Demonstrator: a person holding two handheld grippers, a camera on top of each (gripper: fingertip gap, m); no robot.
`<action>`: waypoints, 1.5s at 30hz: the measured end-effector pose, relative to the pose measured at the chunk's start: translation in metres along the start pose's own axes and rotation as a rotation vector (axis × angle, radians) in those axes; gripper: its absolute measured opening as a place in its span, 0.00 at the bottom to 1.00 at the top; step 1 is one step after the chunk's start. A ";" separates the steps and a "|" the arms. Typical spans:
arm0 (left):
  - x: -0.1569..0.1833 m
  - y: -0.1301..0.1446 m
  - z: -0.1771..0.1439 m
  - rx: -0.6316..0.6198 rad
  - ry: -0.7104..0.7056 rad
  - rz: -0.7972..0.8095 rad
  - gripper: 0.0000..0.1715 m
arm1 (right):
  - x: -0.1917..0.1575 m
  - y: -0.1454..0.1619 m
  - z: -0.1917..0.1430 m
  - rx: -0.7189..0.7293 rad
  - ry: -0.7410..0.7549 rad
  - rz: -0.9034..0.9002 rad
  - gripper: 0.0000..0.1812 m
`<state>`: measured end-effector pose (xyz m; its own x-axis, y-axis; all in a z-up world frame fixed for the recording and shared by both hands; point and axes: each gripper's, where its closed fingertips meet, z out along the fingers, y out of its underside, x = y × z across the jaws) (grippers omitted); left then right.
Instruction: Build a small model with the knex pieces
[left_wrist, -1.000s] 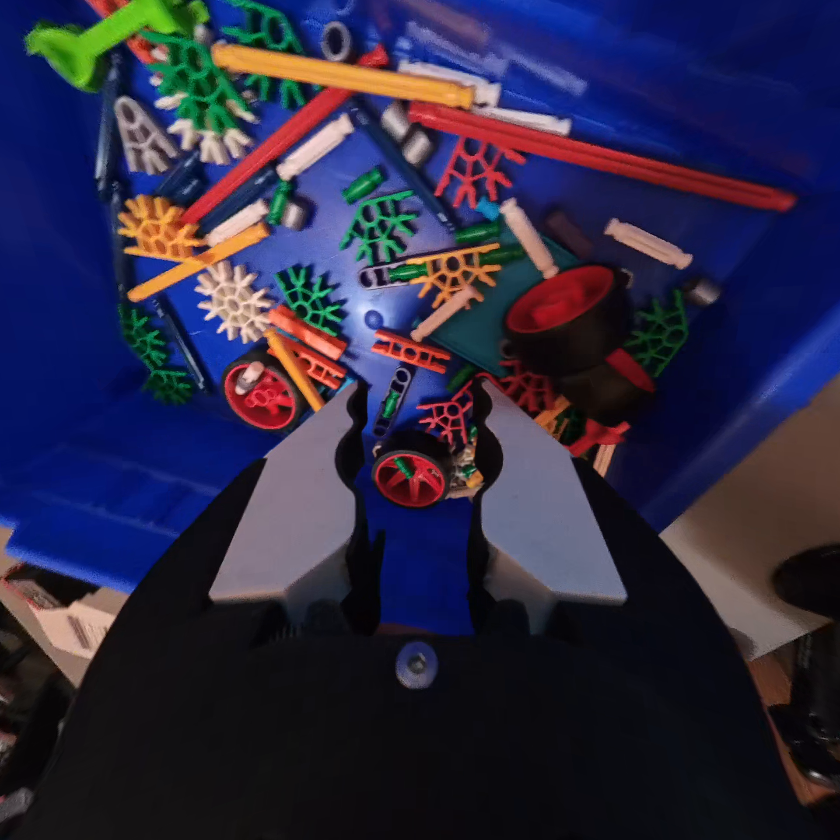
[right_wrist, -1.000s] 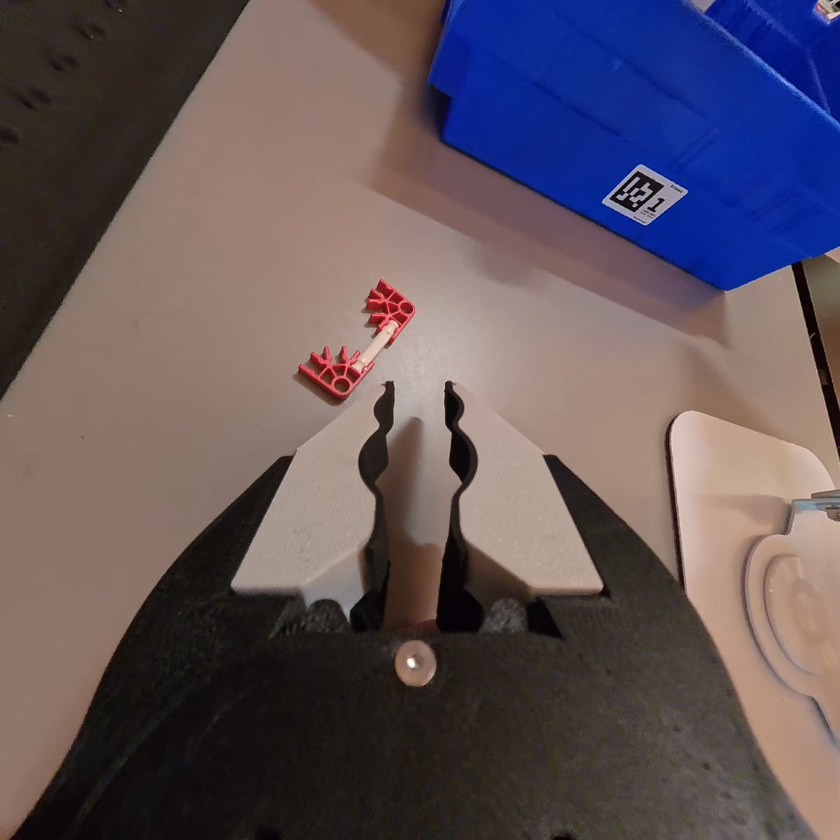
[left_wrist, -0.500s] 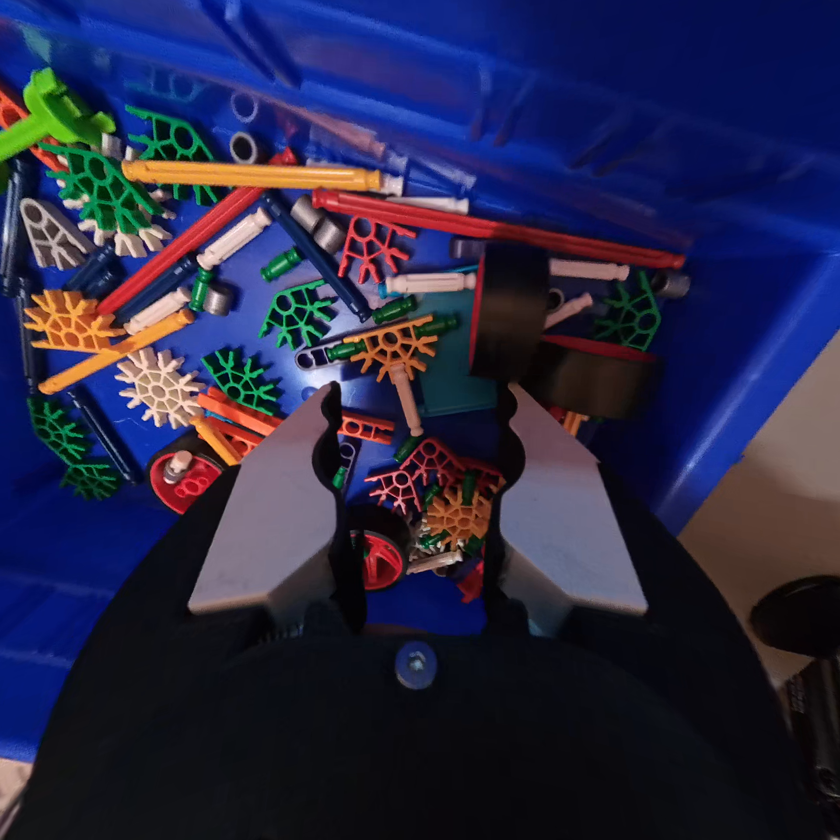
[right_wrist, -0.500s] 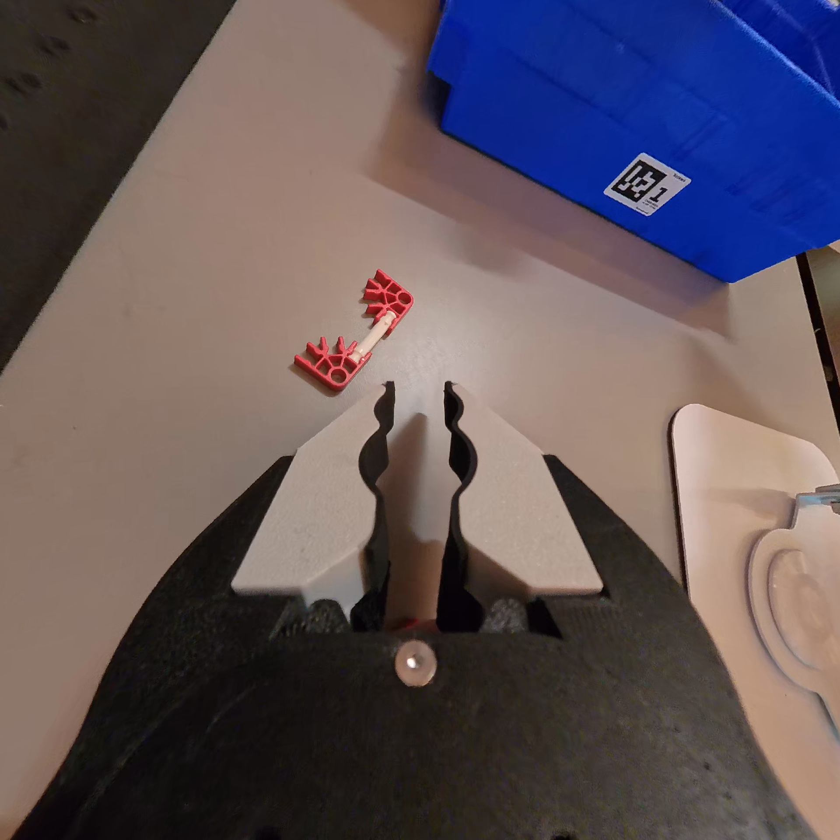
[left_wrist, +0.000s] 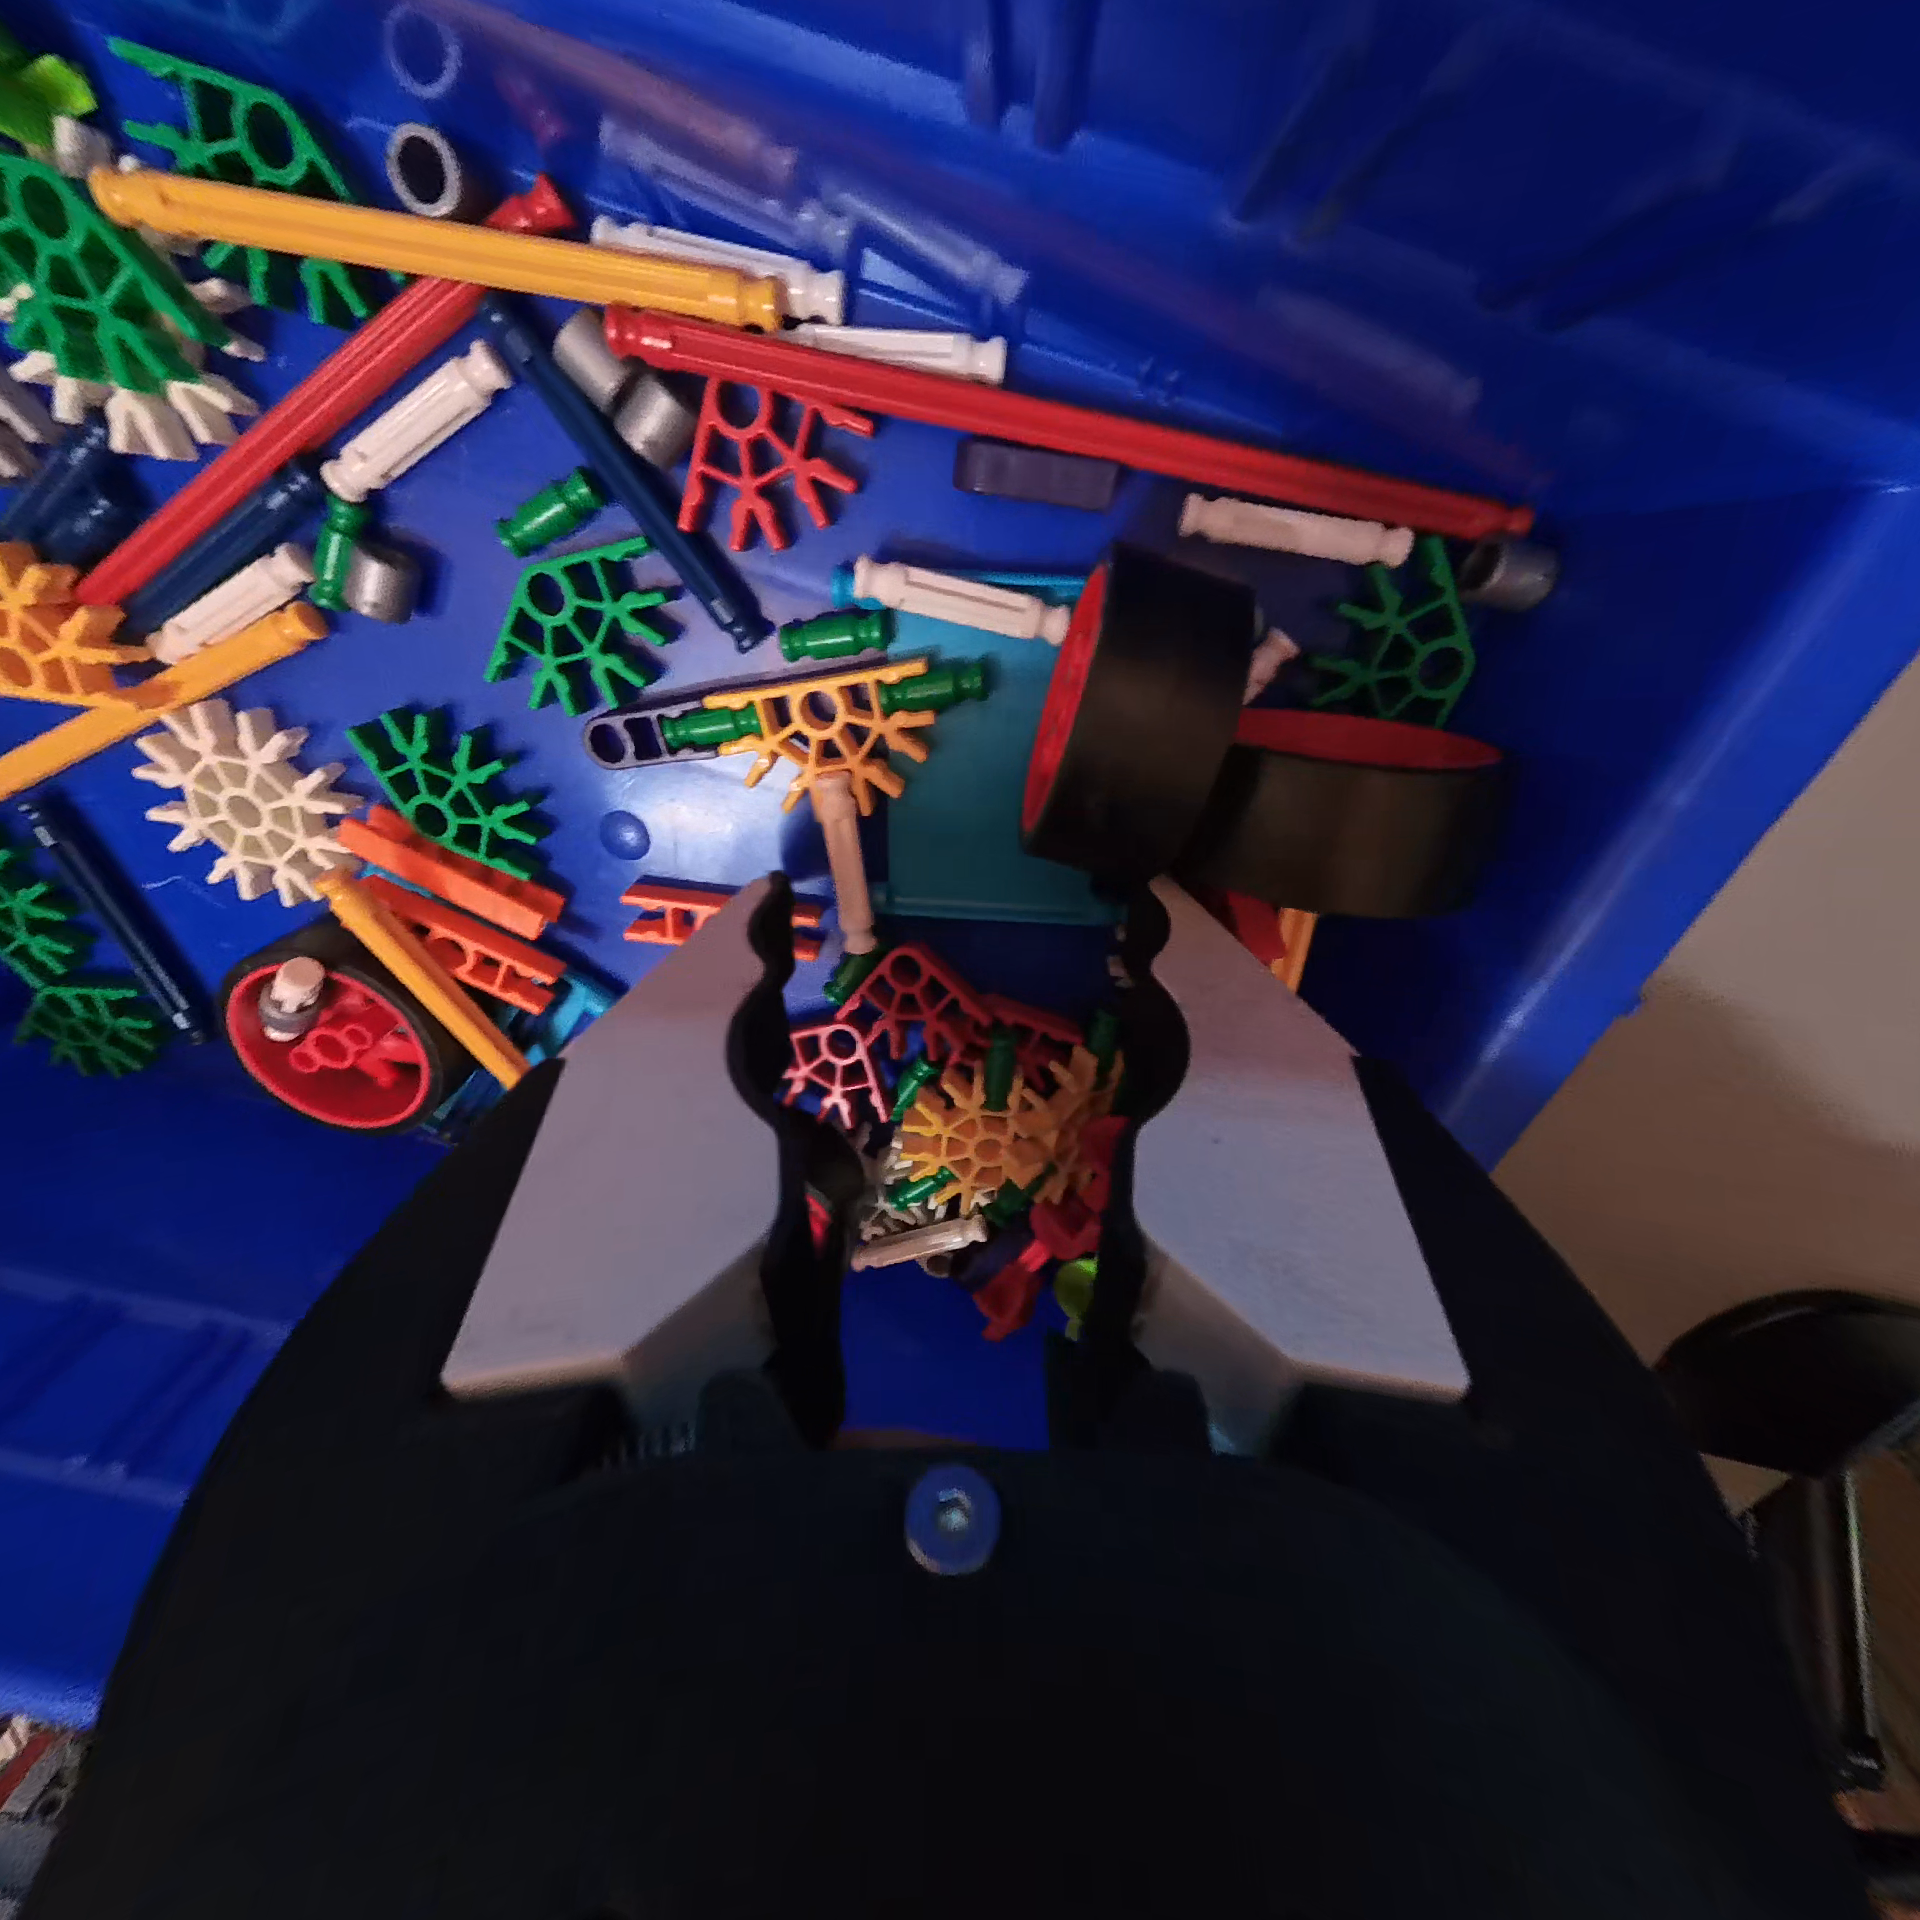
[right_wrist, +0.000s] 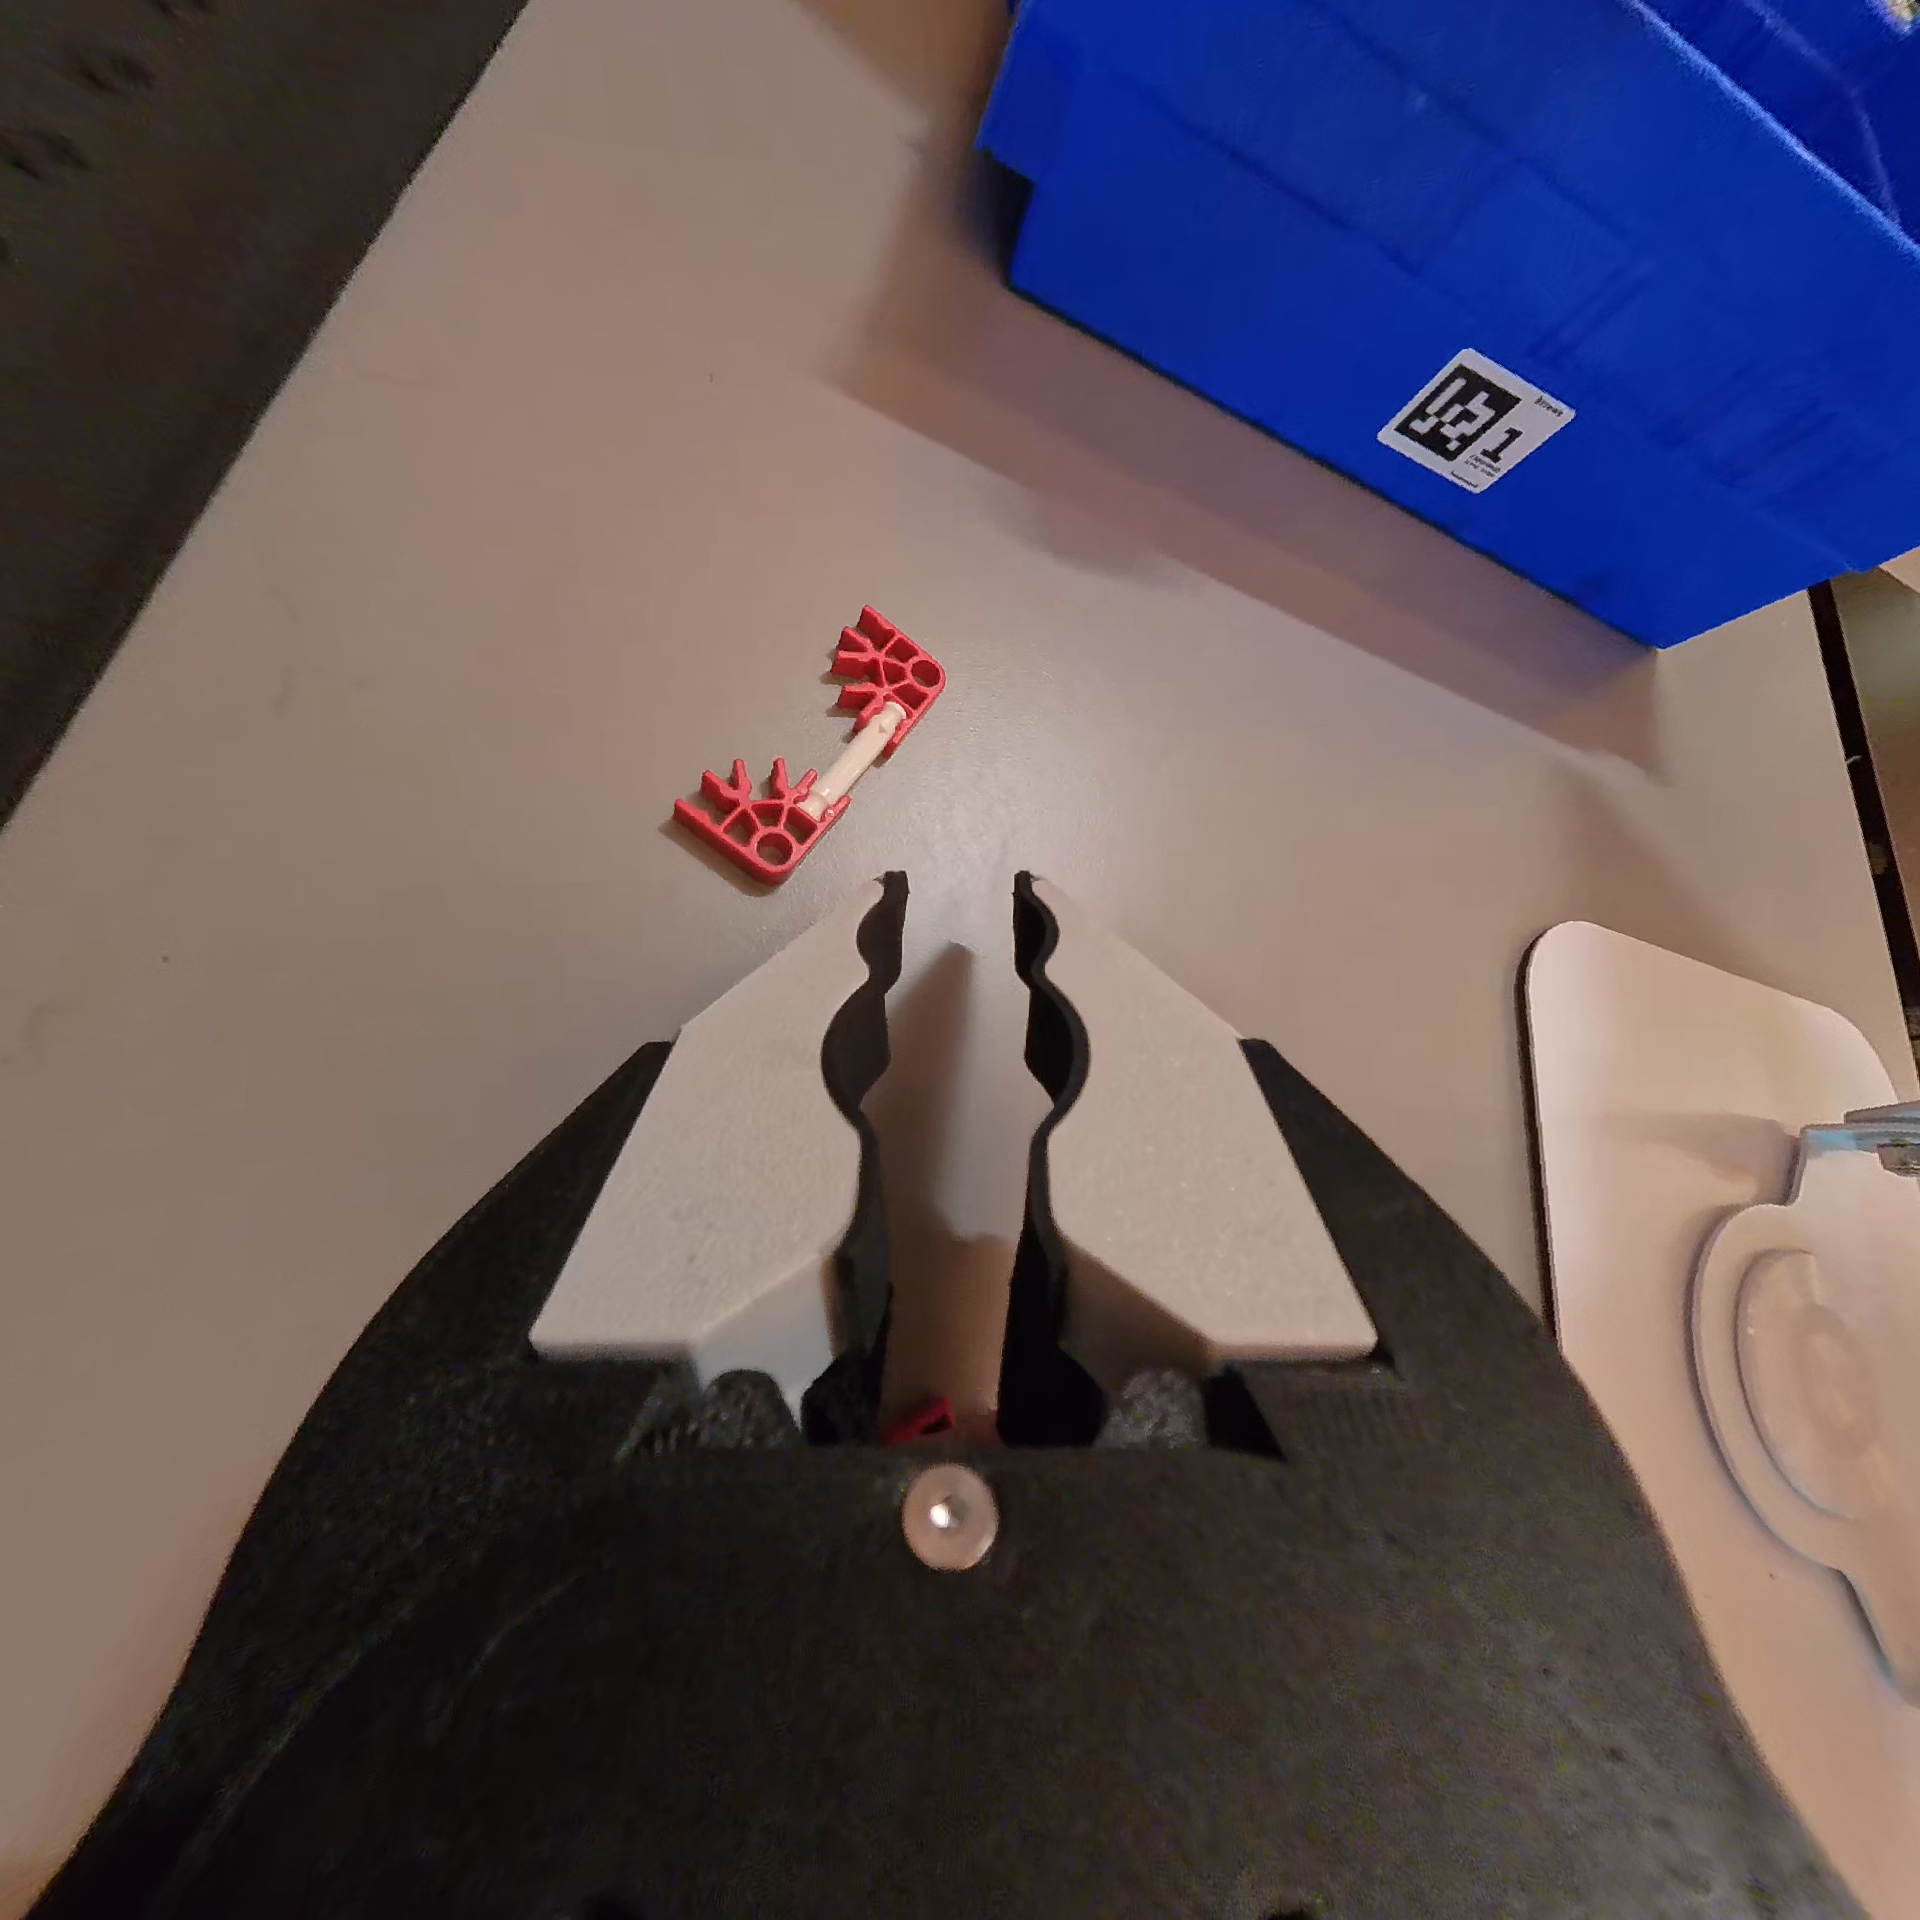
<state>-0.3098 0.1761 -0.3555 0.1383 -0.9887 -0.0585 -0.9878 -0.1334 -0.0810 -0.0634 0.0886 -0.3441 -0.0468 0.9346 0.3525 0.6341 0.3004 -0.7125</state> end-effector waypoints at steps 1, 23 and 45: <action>0.003 -0.002 0.000 0.003 0.014 0.009 0.31 | -0.001 0.000 0.000 0.001 -0.002 -0.001 0.10; -0.043 -0.024 0.005 0.085 -0.059 -0.106 0.57 | -0.002 0.003 -0.001 -0.006 -0.013 -0.001 0.10; -0.037 -0.024 -0.018 0.119 -0.114 -0.184 0.46 | -0.003 0.005 -0.001 -0.011 -0.021 -0.005 0.10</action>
<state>-0.2928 0.2141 -0.3336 0.3288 -0.9334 -0.1437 -0.9307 -0.2945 -0.2168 -0.0589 0.0868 -0.3482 -0.0660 0.9369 0.3434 0.6426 0.3032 -0.7037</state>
